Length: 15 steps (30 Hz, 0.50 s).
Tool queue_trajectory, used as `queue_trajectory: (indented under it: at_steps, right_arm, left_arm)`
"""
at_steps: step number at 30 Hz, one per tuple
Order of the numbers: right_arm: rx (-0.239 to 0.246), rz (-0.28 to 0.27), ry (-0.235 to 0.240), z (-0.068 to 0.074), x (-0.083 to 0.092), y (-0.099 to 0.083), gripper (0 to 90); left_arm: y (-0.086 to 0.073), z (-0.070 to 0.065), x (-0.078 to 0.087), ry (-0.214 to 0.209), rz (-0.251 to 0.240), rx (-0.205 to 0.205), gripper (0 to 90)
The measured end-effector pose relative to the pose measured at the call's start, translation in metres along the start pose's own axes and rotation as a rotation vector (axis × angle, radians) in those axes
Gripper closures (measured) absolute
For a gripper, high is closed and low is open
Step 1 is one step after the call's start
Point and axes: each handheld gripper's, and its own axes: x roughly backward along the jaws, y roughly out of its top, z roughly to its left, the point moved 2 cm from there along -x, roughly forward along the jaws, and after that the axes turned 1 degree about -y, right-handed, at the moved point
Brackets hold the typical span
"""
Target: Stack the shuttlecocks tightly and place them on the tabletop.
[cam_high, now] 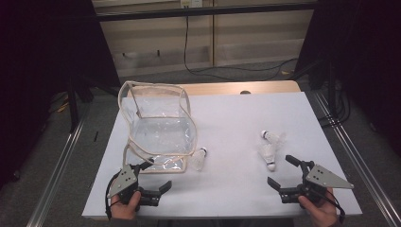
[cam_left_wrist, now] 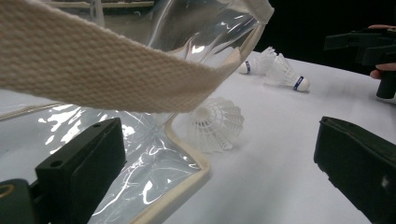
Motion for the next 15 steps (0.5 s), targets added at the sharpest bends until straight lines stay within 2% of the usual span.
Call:
queue_trajectory:
  at_steps: [8,10,15]
  right_arm:
    - [-0.004,-0.005,0.001,-0.002,-0.003,0.001,0.2]
    - [-0.002,-0.006,0.0,-0.002,-0.004,0.001,0.2]
    - [0.001,-0.008,0.007,-0.002,-0.004,0.001,0.2]
  left_arm:
    - [0.0,-0.003,0.0,-0.009,0.006,-0.006,2.0]
    - [0.0,-0.005,0.0,-0.014,-0.004,0.008,2.0]
    - [0.002,-0.01,-0.005,-0.029,-0.013,-0.007,2.0]
